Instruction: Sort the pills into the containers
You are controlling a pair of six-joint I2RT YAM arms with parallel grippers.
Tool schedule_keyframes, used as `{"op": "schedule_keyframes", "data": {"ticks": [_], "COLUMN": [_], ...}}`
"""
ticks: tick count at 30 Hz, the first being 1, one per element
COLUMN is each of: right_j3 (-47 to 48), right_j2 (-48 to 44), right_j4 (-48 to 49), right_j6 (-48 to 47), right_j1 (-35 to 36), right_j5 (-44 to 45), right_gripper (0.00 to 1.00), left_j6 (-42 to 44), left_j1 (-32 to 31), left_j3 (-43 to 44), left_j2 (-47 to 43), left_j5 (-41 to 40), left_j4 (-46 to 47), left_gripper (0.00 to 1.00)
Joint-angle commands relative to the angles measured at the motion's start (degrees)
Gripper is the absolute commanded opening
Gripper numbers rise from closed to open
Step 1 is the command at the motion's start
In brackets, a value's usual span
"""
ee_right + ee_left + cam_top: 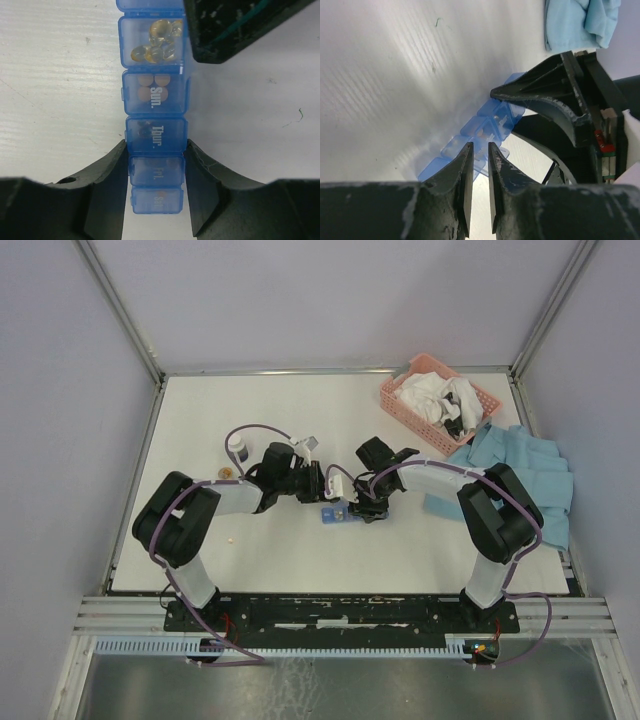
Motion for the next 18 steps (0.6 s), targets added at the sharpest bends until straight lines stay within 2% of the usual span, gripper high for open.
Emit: {"op": "schedule_keyframes", "data": {"ticks": [1,8,18], "right_j3": [2.08,2.17,2.36], "right_j2": [0.31,0.37,0.49], "right_j4": [-0.21,-0.13,0.13], "right_j6": [0.76,0.95,1.72], "right_j1": [0.31,0.32,0.34], "right_j5": [0.71,0.78,1.32], "right_gripper": [0.51,0.51,0.53], "left_j6": [2.22,2.60,5.58], "left_j1": [-0.94,-2.18,-3.40], "left_j3": [-1.35,-2.72,-0.99], "left_j2": [-2.06,-2.46,-2.75], "left_j5": [0.94,-0.92,-5.56], "left_j4": [0.73,-0.56,-8.57], "left_gripper": [0.24,0.20,0.20]}}
